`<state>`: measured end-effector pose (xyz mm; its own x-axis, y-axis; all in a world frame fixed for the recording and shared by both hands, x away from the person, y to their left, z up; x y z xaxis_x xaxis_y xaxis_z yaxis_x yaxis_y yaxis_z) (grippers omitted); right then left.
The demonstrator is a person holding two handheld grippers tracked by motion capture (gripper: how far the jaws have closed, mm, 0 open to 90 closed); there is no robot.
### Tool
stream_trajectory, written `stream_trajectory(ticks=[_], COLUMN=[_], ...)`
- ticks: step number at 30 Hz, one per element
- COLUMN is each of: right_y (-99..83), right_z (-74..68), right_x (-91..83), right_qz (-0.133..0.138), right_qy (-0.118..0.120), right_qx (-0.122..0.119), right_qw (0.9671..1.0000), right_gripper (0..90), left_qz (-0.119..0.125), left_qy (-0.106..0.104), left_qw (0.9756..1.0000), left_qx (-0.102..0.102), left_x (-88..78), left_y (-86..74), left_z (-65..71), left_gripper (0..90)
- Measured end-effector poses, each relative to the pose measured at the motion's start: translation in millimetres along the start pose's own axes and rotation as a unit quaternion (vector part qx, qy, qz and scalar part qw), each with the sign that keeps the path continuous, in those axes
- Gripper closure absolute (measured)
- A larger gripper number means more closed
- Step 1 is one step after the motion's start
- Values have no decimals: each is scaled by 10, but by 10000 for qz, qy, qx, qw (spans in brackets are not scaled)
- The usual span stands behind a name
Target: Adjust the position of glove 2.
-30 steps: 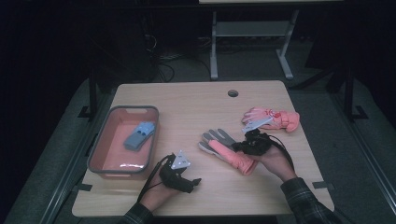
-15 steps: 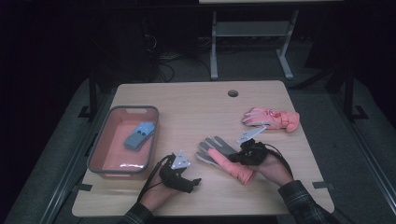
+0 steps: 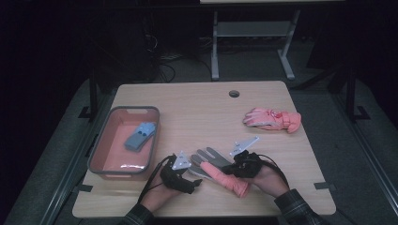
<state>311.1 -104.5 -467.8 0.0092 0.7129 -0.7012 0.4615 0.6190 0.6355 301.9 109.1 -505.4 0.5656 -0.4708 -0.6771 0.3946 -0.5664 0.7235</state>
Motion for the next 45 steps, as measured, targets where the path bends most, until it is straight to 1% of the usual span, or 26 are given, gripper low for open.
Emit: stream_trajectory(ticks=[1,5,7,11,12,14,16,19,21,24,28,31,32,33,34,35,38,40,42,44,45], right_y=[5,18,16,13,9,4,-10,-84,-157,-258,-356,-399,-406,-403,-395,-382,-330,-299,-272,-255,-254], right_z=[-9,5,26,41,51,57,94,164,195,188,124,72,61,76,89,123,275,398,553,744,807], right_x=[2,-39,-62,-118,-132,-195,-260,-361,-394,-418,-432,-418,-419,-429,-441,-462,-548,-616,-703,-818,-863], right_qz=[-9,122,141,233,227,333,412,446,321,243,205,155,138,163,201,243,407,478,534,672,684], right_qy=[-21,18,-48,-80,-113,-185,-287,-449,-570,-519,-368,-332,-336,-356,-364,-401,-544,-666,-820,-1070,-1164], right_qx=[-41,36,-1,59,23,79,66,219,263,362,382,331,372,342,368,339,482,541,655,705,718], right_qw=[10000,9999,9999,9997,9997,9992,9987,9978,9975,9977,9984,9988,9986,9986,9985,9983,9965,9952,9930,9895,9882], right_gripper=[899,899,899,899,899,899,899,899,899,899,899,899,898,883,870,850,792,744,717,723,762], left_qz=[-1,-2,-1,-3,-5,-12,-12,-15,-4,-6,-2,-8,-9,-10,-5,-8,-23,-18,-37,-40,-43], left_qy=[-1,-1,0,10,19,17,16,18,18,39,45,54,54,54,55,54,54,63,51,50,51], left_qw=[10000,10000,10000,10000,10000,10000,10000,10000,10000,10000,10000,10000,10000,10000,10000,10000,10000,10000,10000,10000,10000], left_qx=[-2,1,2,-1,0,11,14,17,-3,-8,-21,-34,-36,-38,-34,-33,-6,18,-4,0,2], left_x=[0,0,0,1,2,1,1,1,2,4,4,4,5,4,5,5,3,3,1,0,0], left_y=[0,0,0,1,2,1,1,1,2,2,3,4,5,5,4,4,3,4,3,3,3], left_z=[0,0,0,-2,-4,-6,-6,-7,-4,-9,-9,-8,-8,-8,-8,-8,-12,-16,-12,-13,-13], left_gripper=[126,126,126,127,127,127,127,127,127,127,127,127,127,127,127,127,127,127,127,127,127])
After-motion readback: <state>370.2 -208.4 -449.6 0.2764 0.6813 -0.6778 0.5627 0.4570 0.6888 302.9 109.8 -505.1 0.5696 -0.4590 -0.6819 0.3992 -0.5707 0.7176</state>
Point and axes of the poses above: each handheld gripper's, and its own axes: x roughly forward along the jaws, y roughly out of its top, z roughly to its right, the point moved 4 cm from there along x, roughly forward along the jaws, and after that the axes turned 12 degrees about y, right-handed, at the moved point
